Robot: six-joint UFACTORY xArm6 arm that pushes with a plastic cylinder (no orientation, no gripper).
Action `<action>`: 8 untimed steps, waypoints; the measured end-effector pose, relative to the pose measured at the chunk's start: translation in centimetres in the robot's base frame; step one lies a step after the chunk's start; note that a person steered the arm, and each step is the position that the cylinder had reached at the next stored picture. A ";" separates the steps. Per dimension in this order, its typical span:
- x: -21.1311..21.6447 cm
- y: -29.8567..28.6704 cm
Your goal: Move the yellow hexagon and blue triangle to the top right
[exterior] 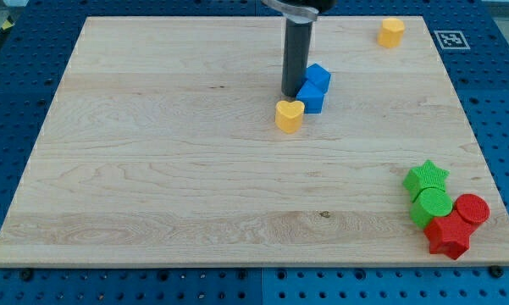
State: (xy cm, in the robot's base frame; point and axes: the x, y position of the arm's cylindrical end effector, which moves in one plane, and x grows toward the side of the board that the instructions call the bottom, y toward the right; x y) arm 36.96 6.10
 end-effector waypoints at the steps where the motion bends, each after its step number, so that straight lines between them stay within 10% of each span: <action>1: 0.0 2.0; 8: -5.7 13.8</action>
